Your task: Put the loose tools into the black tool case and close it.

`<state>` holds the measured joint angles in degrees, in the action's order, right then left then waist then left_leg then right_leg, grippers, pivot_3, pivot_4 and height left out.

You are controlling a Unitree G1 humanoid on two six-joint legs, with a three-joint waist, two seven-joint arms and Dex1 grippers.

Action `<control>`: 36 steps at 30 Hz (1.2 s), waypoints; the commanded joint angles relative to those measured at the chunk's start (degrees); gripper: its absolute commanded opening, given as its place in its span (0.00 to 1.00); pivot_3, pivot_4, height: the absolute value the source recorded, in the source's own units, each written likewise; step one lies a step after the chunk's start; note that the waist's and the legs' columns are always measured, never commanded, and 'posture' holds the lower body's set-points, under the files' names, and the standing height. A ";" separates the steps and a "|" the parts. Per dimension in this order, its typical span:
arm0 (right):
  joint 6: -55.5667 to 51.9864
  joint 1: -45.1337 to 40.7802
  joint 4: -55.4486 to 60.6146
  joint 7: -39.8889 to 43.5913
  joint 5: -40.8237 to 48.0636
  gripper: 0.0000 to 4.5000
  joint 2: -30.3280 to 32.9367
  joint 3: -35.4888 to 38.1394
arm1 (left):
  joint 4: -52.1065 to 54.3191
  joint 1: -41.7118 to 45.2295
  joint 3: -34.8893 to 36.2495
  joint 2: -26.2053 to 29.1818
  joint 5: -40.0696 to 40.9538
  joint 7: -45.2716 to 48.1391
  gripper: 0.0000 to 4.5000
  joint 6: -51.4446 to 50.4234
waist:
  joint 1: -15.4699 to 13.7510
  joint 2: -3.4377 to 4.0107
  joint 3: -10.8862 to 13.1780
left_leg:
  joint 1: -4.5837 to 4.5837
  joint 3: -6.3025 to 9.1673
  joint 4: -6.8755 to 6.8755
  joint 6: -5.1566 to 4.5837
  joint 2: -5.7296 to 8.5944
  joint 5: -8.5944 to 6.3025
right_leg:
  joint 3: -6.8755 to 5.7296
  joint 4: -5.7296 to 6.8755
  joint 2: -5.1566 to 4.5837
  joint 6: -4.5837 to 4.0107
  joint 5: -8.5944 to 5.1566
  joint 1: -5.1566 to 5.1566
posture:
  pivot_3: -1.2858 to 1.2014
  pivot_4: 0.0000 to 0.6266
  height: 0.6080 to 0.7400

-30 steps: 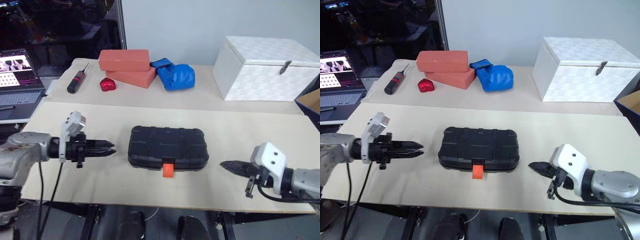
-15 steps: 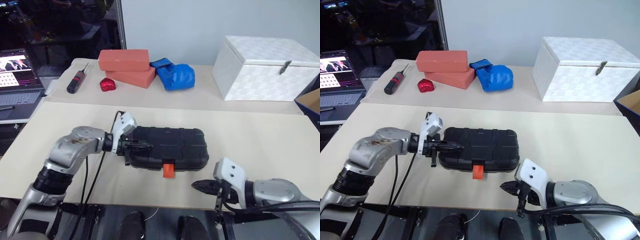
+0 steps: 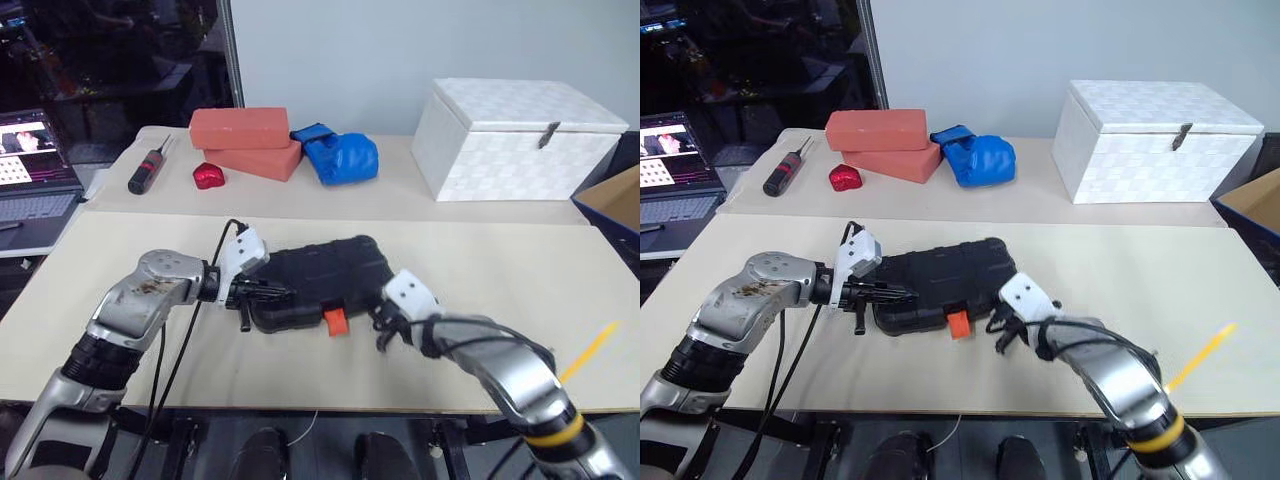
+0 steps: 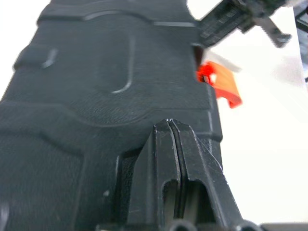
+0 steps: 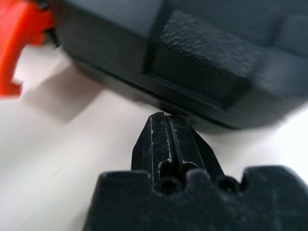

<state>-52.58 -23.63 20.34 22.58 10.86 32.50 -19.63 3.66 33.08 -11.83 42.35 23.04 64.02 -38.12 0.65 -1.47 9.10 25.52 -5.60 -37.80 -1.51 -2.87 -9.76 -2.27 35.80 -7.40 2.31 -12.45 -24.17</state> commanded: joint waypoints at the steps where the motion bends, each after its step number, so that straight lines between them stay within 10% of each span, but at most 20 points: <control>1: 10.39 -8.34 -9.77 1.58 -4.56 0.00 -2.35 -0.53 | -0.65 3.36 2.92 -0.58 2.93 2.03 0.02 -1.44 | 0.13 0.00 0.19 | 0.07 -0.03 0.00 0.00 0.01 0.01 | 0.00 0.00 0.00 -0.05 0.09 -0.09 | 0.52 0.24 1.00; 11: -1.38 0.39 6.89 9.25 7.96 0.00 -0.73 11.91 | -4.58 8.21 -2.18 -0.14 -0.62 8.69 0.02 0.26 | -0.61 -0.02 0.22 | 0.89 -0.24 -0.02 -0.59 0.12 -0.01 | -0.07 0.10 0.21 0.07 0.29 -0.36 | 0.52 0.24 1.00; 19: -10.75 6.64 19.98 6.39 16.74 0.55 -3.85 17.96 | -9.55 6.60 -5.59 -1.31 -5.51 11.13 0.55 6.79 | -0.97 -0.03 0.24 | 0.56 -0.29 -0.04 -0.50 0.02 -0.03 | -0.08 0.02 0.22 0.03 -0.21 -0.13 | 0.52 0.24 1.00; 23: -11.10 7.20 20.23 4.73 16.32 0.41 -4.17 16.42 | -9.68 6.60 -5.65 -1.45 -5.85 12.36 0.89 7.93 | -1.01 -0.02 0.23 | 0.51 -0.01 -0.04 -0.08 0.01 -0.21 | -0.07 0.00 0.12 0.00 -0.09 -0.12 | 0.52 0.24 1.00; 28: -12.95 6.33 18.22 2.18 16.62 0.04 -6.70 15.56 | -8.82 6.35 -5.62 -1.70 -6.66 12.09 0.89 8.34 | -1.03 -0.01 0.22 | 0.51 0.01 -0.06 -0.07 0.04 -0.15 | -0.07 0.02 0.06 0.01 -0.04 -0.11 | 0.52 0.24 1.00; 36: -12.56 3.66 12.59 0.60 14.75 0.01 -7.01 10.90 | -7.93 5.54 -5.66 -1.78 -7.38 11.06 0.89 7.97 | -1.11 -0.01 0.22 | 0.60 0.01 -0.06 -0.54 0.12 0.12 | -0.06 0.03 0.08 -0.05 -0.07 -0.13 | 0.52 0.24 1.00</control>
<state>-65.92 -18.41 32.94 23.42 25.98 25.66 -8.23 -4.05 39.96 -15.88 40.50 17.45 75.20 -29.05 -0.46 -1.48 9.32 26.13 -5.59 -37.86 -2.05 -2.75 -9.64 -2.33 35.83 -7.31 2.28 -12.53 -24.31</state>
